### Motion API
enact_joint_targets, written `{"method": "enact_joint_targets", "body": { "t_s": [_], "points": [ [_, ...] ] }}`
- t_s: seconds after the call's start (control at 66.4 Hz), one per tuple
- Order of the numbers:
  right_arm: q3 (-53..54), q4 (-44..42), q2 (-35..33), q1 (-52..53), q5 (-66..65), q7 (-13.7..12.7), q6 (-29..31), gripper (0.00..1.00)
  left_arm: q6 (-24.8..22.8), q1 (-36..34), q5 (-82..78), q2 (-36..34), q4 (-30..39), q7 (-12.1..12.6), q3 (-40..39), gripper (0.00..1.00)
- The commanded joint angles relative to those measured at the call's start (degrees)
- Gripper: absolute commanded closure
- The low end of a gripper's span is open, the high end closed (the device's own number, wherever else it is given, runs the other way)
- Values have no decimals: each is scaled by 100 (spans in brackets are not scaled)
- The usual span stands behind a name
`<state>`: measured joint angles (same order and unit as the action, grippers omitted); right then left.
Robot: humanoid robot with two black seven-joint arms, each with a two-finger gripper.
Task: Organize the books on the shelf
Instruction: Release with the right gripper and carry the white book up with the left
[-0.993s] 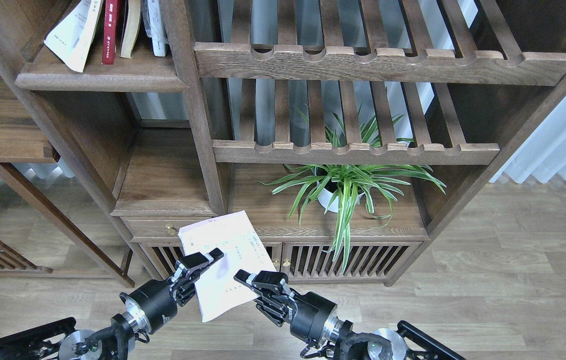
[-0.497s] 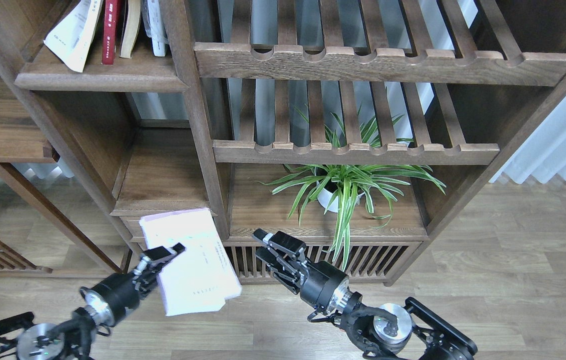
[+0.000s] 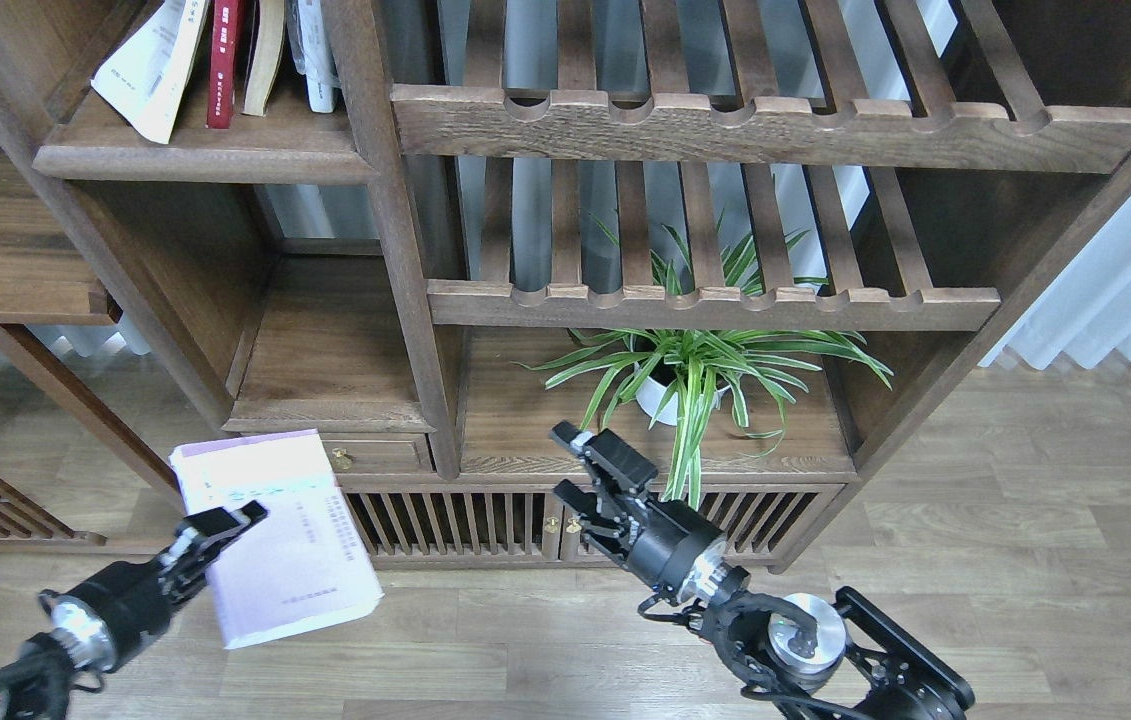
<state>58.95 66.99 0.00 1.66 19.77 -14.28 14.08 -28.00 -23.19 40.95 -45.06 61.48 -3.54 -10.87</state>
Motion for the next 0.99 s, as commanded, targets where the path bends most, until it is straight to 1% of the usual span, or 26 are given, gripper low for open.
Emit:
{"method": "enact_joint_targets", "body": {
  "t_s": [0.0, 0.09, 0.286, 0.361, 0.391, 0.467, 0.542, 0.753, 0.843, 0.978],
  "points": [
    [2, 68, 0, -43, 1, 4, 113, 1, 0, -27, 0, -99, -119, -23, 41, 98],
    [-6, 121, 0, -61, 1, 4, 104, 1, 0, -177, -17, -108, -215, -15, -29, 98],
    [-33, 104, 0, 27, -26, 48, 51, 1, 0, -150, -509, -257, -365, -15, -319, 98],
    [-24, 86, 0, 71, -34, 171, 60, 1, 0, -150, -659, -302, -444, -15, -398, 98],
    [-24, 86, 0, 71, -34, 258, 87, 1, 0, -168, -694, -302, -444, -15, -477, 98],
    [2, 112, 0, 71, -43, 451, 113, 1, 0, -177, -773, -319, -453, 73, -618, 98],
    [29, 104, 0, 71, -43, 566, 122, 1, 0, -194, -957, -354, -462, 108, -662, 98],
    [169, 112, 0, 71, -52, 584, 148, 1, 0, -142, -1819, -574, -471, 126, -1005, 98],
    [161, 112, 0, 71, -61, 584, 148, 1, 0, -98, -2408, -671, -462, 231, -1119, 98],
    [152, 112, 0, 71, -166, 584, 148, 1, 0, 201, -2838, -987, -313, 258, -1611, 98]
  ]
}}
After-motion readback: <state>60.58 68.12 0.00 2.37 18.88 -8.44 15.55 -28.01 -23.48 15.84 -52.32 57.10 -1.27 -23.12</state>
